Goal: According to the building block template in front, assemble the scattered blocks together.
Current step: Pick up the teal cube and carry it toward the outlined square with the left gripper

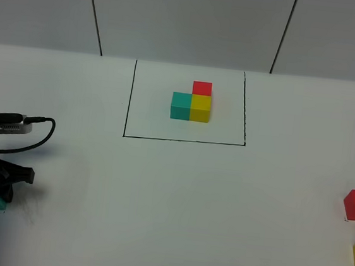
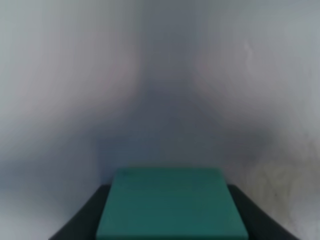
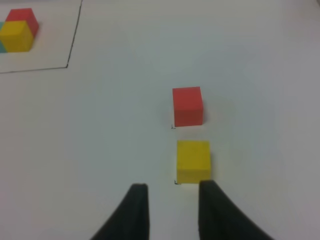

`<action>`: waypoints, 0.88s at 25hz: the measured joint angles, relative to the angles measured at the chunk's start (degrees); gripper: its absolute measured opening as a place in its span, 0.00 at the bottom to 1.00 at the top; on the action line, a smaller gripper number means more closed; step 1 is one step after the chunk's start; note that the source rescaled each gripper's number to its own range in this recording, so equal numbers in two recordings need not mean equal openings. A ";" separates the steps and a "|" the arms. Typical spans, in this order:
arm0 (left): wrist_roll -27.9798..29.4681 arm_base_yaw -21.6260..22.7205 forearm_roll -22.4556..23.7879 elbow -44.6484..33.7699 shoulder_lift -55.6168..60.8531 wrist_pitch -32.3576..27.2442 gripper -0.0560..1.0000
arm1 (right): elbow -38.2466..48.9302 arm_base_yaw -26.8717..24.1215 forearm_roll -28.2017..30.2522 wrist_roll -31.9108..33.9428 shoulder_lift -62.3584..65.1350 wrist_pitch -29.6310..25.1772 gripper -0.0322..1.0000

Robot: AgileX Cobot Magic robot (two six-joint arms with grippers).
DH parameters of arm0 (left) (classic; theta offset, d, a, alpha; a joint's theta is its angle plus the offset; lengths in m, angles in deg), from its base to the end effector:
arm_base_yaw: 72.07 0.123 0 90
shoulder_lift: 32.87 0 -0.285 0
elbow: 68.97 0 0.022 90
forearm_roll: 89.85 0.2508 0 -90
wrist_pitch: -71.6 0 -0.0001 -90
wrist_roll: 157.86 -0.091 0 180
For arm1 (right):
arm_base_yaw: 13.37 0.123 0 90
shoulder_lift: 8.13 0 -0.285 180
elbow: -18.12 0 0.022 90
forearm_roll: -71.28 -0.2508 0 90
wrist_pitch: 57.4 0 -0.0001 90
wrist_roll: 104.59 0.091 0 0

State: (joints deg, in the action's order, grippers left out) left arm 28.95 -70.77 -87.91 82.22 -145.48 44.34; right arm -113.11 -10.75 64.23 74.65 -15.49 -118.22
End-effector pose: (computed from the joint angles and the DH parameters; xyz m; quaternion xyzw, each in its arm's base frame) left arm 0.3008 0.0082 0.1145 -0.0562 0.9935 0.0044 0.0989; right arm -0.0064 0.0095 0.2767 -0.0276 0.8504 0.0699 0.5208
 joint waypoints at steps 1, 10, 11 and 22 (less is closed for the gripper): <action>-1.08 -0.21 0.00 0.91 0.00 -1.26 0.06 | 0.00 0.00 0.00 0.00 0.00 0.00 0.03; -38.45 -14.64 -5.45 16.82 1.77 -19.74 0.06 | 0.00 0.00 0.00 0.00 0.00 0.00 0.03; -43.49 -17.16 -7.04 18.21 1.77 -21.31 0.06 | 0.00 0.00 0.00 0.00 0.00 0.00 0.03; -58.07 -37.24 -7.38 35.27 -8.32 -22.33 0.06 | 0.00 0.00 0.00 0.00 0.00 0.00 0.03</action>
State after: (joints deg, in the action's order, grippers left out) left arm -29.12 -108.01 -95.29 117.49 -153.80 22.00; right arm -113.11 -10.75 64.23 74.65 -15.49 -118.22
